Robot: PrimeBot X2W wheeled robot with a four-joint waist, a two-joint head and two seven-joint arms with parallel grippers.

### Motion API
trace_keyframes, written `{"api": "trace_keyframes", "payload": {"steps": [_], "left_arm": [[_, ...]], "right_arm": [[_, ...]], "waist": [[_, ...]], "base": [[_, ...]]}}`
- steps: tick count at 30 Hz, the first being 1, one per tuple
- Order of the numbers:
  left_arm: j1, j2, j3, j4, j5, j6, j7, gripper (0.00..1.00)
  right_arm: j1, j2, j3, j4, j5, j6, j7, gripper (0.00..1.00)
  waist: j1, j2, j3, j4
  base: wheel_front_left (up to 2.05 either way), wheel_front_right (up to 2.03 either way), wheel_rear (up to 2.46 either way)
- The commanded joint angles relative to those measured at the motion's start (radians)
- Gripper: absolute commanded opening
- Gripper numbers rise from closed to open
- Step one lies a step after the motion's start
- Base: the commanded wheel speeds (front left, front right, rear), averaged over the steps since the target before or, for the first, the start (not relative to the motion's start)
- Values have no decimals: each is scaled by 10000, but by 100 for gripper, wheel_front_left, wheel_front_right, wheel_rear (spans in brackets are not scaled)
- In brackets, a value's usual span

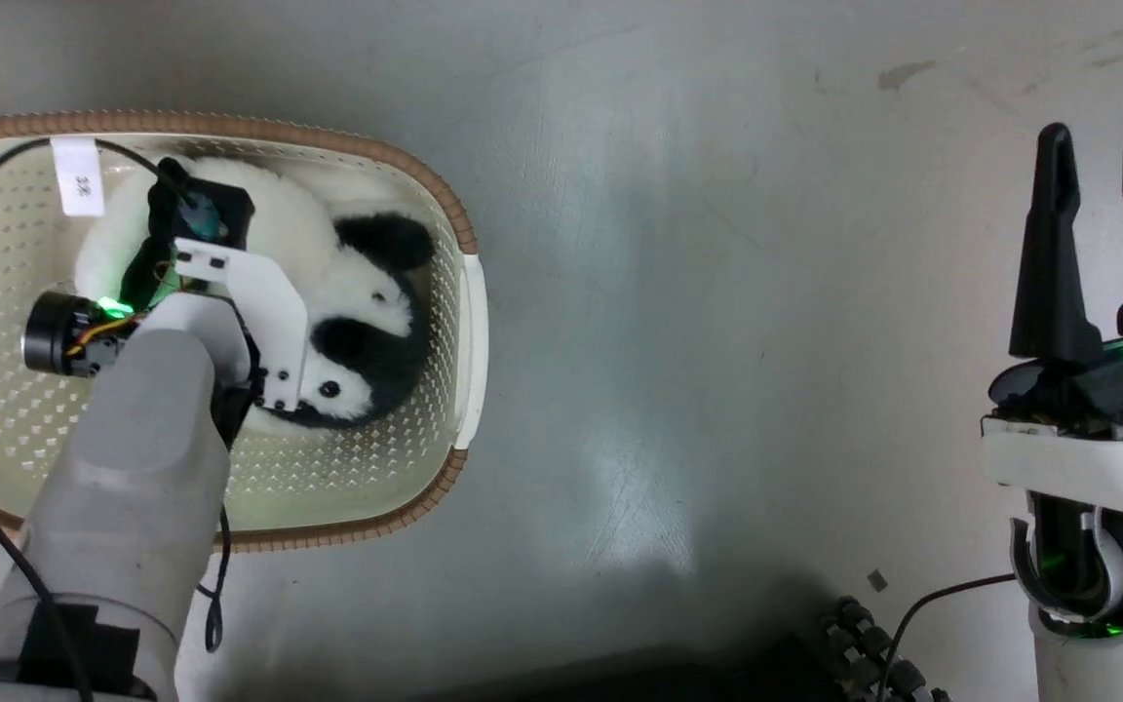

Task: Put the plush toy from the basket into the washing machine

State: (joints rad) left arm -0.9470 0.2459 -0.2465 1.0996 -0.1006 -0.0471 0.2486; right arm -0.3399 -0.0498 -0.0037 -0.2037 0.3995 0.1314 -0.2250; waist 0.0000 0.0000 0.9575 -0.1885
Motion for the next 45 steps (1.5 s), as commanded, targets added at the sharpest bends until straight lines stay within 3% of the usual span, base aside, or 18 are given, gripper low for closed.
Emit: {"api": "trace_keyframes", "payload": {"steps": [1,14,24,45], "left_arm": [[57,78,-103,529,-62,-37,164,0],[-511,196,-400,1863,-567,-206,251,0],[455,-222,-460,1912,-913,-450,-534,0],[2249,-1083,-1034,1911,-1421,-823,-3494,0]], "right_arm": [[-239,-4,-33,-88,114,-6,-88,100],[-523,-4,-87,21,357,-7,-358,100],[12,-4,-277,485,107,-7,-368,100],[1676,-4,-444,1267,-687,-7,-368,100]], "waist": [[0,0,63,-35],[0,0,-83,-142],[0,0,-1932,180],[0,0,-5424,1467]], "base": [[0,0,0],[0,0,0],[0,0,0],[0,0,0]]}}
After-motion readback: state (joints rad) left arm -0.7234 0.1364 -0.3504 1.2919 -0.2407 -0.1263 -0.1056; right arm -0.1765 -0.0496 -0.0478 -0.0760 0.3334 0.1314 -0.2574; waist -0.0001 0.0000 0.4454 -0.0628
